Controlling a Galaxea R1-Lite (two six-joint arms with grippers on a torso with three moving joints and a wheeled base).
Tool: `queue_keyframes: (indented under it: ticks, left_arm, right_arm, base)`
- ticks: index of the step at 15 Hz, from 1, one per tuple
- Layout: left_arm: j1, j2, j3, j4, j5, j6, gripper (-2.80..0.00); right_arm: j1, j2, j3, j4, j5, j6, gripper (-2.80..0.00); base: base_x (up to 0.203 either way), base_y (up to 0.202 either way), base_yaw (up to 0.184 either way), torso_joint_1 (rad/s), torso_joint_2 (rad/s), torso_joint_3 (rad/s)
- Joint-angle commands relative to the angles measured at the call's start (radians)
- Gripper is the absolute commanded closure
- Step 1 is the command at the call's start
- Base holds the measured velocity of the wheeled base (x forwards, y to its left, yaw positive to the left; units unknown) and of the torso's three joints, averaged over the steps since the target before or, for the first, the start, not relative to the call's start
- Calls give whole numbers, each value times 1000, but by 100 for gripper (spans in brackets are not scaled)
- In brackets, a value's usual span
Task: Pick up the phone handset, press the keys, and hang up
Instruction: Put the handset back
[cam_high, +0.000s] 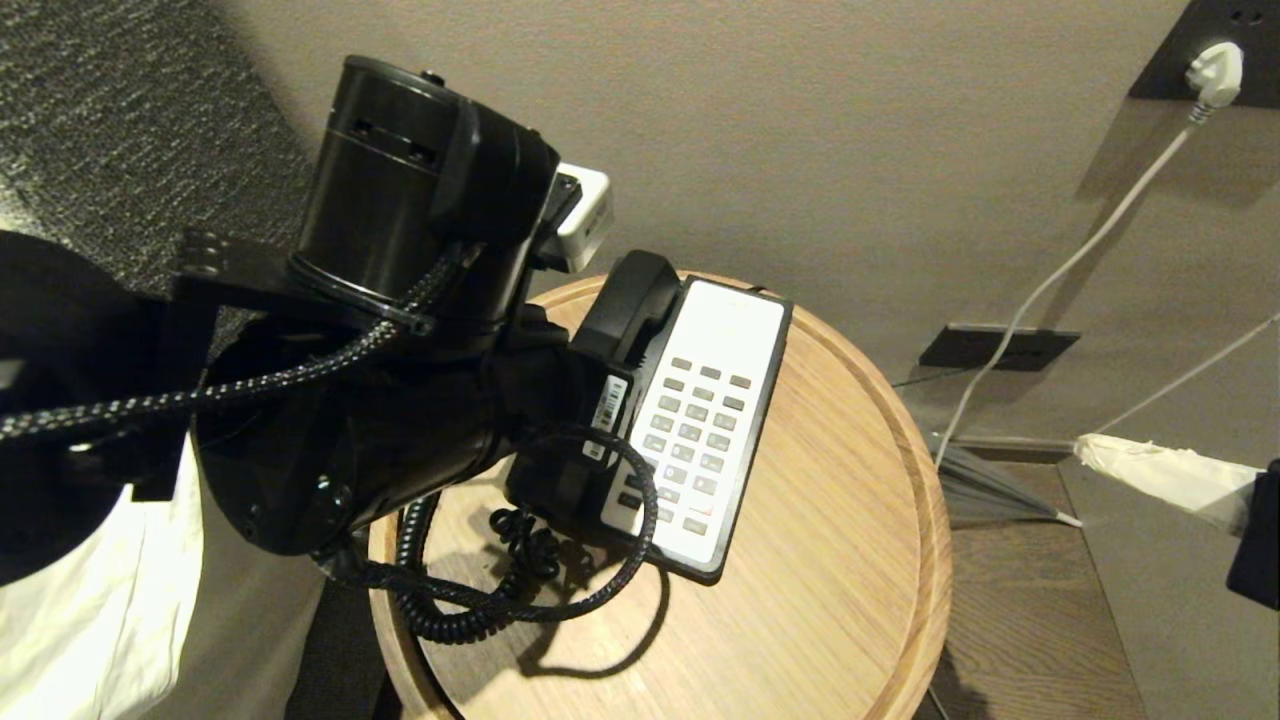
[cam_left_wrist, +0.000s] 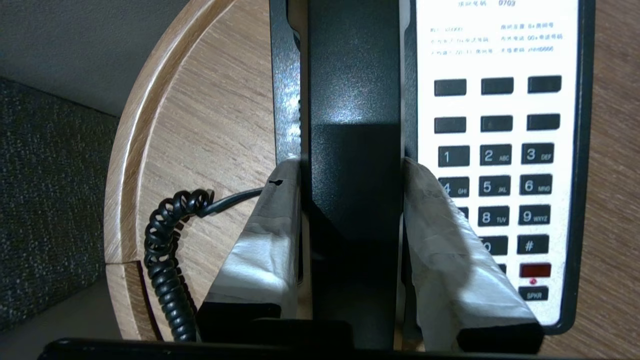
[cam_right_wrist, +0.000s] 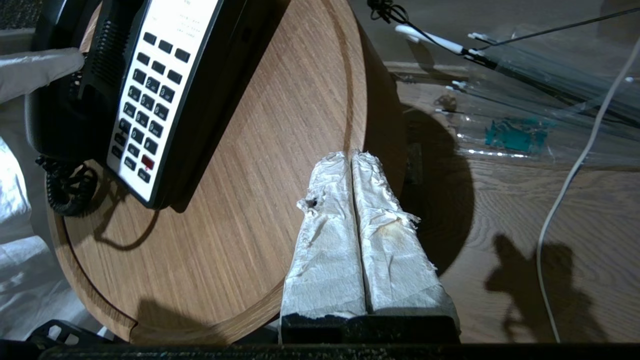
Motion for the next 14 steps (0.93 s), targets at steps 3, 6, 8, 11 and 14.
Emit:
queue_keyframes:
  ticks: [3, 6, 8, 11, 14]
  left_arm:
    - [-2, 21, -5, 3, 0, -3, 0]
    - [-3, 26, -2, 3, -3, -4, 0]
    - [-3, 28, -2, 3, -3, -4, 0]
    - [-4, 28, -8, 3, -3, -4, 0]
    - [-3, 28, -18, 1, -1, -3, -280]
  right_arm:
    - [0, 0, 8, -1, -2, 2, 0]
    - [0, -3, 8, 0, -2, 2, 0]
    - [0, -3, 8, -1, -2, 2, 0]
    - [0, -3, 8, -1, -2, 2, 0]
    - [0, -6, 12, -1, -2, 2, 0]
  base:
    - [0, 0, 0, 0, 0, 0]
    - [0, 0, 0, 0, 0, 0]
    - [0, 0, 0, 0, 0, 0]
    - [0, 0, 0, 0, 0, 0]
    - [0, 0, 0, 0, 0, 0]
